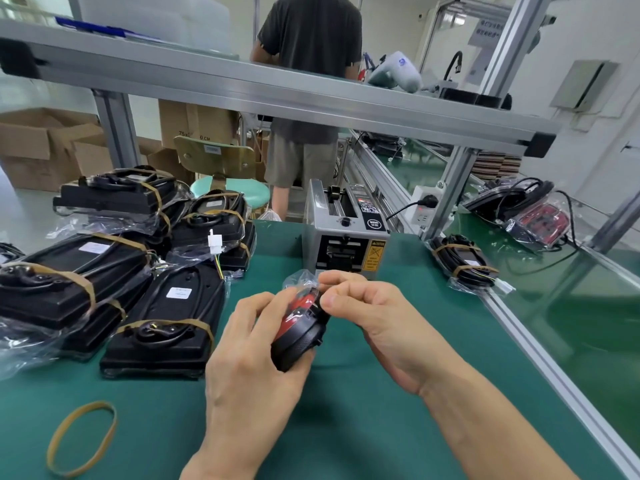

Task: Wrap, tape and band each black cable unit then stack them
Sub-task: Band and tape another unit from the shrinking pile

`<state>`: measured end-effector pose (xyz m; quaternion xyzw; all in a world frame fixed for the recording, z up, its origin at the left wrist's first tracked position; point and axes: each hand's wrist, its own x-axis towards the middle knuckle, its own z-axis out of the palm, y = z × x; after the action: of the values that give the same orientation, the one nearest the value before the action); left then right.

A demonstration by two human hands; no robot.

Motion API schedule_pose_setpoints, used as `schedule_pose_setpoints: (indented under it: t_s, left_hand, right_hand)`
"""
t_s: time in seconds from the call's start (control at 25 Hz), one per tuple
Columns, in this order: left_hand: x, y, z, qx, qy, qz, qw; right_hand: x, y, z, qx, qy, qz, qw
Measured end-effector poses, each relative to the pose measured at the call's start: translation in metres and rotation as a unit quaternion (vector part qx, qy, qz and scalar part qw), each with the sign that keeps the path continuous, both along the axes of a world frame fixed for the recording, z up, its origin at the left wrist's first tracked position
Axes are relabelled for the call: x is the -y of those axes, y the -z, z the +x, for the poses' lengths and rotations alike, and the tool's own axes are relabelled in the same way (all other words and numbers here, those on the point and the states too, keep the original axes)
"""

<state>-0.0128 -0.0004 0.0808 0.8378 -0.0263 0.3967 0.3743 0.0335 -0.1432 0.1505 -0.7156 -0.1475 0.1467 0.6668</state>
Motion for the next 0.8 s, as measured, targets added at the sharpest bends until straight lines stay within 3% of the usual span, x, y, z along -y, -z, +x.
schedule_pose_setpoints:
  t_s: [0.52, 0.8]
  left_hand:
    - [0.0013, -0.0023, -0.0012, 0.000, 0.002, -0.008, 1.000]
    - [0.0007, -0.0041, -0.0021, -0.015, -0.003, -0.010, 1.000]
  right_hand:
    - [-0.0101, 0.0011, -0.0072, 0.043, 0.045, -0.032, 0.998]
    - [-0.0089, 0.0034, -0.0075, 0.004, 0.050, 0.004, 0.999]
